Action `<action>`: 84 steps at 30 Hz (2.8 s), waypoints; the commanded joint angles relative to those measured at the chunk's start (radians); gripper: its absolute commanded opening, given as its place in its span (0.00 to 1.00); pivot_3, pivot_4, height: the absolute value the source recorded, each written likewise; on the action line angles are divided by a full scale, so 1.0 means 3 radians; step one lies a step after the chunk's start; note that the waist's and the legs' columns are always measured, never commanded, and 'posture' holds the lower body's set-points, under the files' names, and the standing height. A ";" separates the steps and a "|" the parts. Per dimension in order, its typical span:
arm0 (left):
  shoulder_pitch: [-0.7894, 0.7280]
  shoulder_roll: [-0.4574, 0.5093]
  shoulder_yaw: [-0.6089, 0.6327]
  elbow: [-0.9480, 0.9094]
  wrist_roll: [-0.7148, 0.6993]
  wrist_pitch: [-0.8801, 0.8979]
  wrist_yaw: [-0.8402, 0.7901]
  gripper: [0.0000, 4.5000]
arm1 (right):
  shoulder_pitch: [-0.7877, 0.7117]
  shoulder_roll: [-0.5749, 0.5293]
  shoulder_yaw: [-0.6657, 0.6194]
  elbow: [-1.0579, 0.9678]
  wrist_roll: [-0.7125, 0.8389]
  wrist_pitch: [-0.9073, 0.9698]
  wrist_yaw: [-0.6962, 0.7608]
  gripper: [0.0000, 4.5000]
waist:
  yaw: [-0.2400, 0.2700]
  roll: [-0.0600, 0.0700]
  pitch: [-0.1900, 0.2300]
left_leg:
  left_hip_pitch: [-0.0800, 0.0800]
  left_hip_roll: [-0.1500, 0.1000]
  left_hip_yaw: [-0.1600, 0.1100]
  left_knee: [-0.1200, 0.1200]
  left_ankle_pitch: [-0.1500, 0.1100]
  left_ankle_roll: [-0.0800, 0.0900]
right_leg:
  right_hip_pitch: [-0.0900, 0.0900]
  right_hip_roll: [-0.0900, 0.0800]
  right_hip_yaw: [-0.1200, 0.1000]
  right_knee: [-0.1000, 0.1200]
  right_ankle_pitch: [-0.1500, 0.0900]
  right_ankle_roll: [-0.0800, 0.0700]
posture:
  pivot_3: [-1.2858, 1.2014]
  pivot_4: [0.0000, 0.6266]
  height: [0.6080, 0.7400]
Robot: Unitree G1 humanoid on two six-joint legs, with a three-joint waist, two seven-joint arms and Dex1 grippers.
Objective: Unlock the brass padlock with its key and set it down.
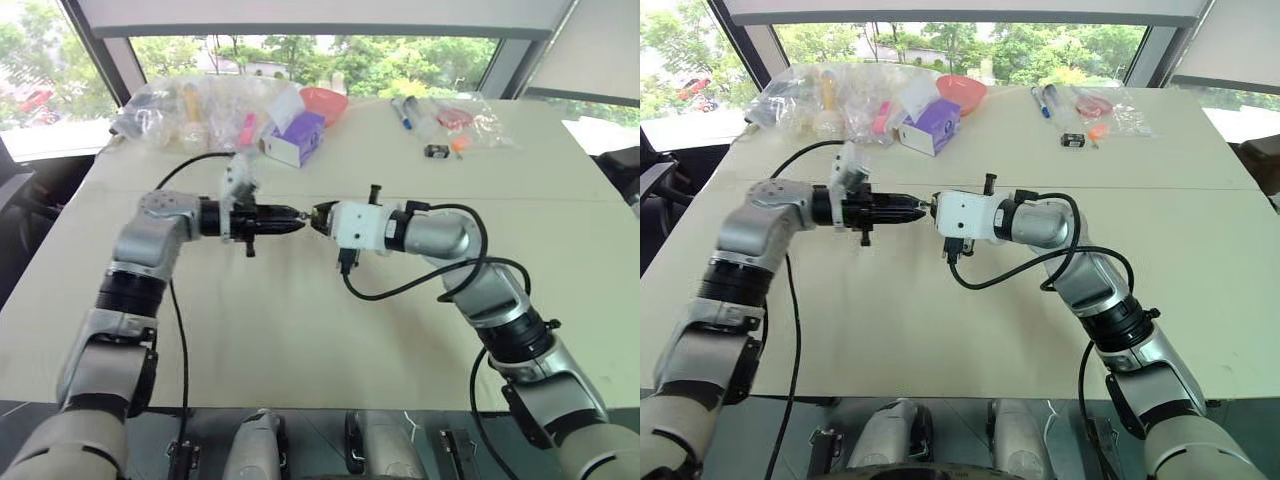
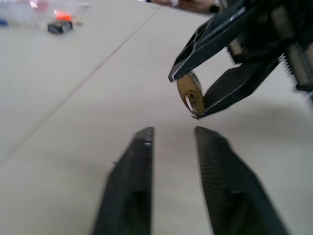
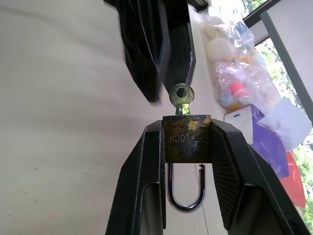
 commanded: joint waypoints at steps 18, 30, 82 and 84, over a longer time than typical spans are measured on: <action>-0.0302 -0.0417 0.0161 0.0330 -0.0153 0.0250 0.0212 0.53 | -0.0074 0.0086 -0.0059 -0.0218 -0.0011 -0.0028 -0.0093 0.15 | 0.0013 0.0000 0.0000 | 0.0000 -0.0002 0.0003 0.0002 0.0000 -0.0001 | 0.0002 -0.0001 0.0000 0.0000 0.0000 0.0000 | 0.52 0.24 0.96; -0.0318 -0.0440 0.0144 0.0372 -0.0121 0.0264 0.0047 0.01 | -0.0055 0.0086 -0.0047 -0.0284 -0.0028 0.0014 -0.0092 0.15 | 0.0010 0.0000 0.0000 | 0.0000 -0.0002 0.0003 0.0002 0.0000 -0.0001 | 0.0001 -0.0001 0.0000 0.0000 0.0000 0.0000 | 0.52 0.24 0.96; -0.0130 -0.0477 0.0079 0.0128 -0.0148 0.0364 0.0209 0.00 | 0.0700 -0.0514 -0.1092 -0.1629 0.1384 0.3066 -0.0658 0.99 | 0.0043 -0.0001 0.0000 | -0.0002 -0.0004 -0.0007 0.0002 -0.0002 0.0004 | 0.0004 -0.0004 0.0000 -0.0003 0.0000 0.0000 | 0.52 0.24 0.96; -0.0167 -0.0648 0.0058 0.0242 -0.0125 0.0455 0.0375 0.00 | 0.0797 -0.0545 -0.1356 -0.2013 0.1828 0.3686 -0.0421 0.99 | 0.0068 -0.0001 0.0000 | -0.0002 -0.0004 -0.0009 0.0001 -0.0004 0.0007 | 0.0003 -0.0004 0.0001 -0.0005 0.0000 0.0000 | 0.52 0.24 0.96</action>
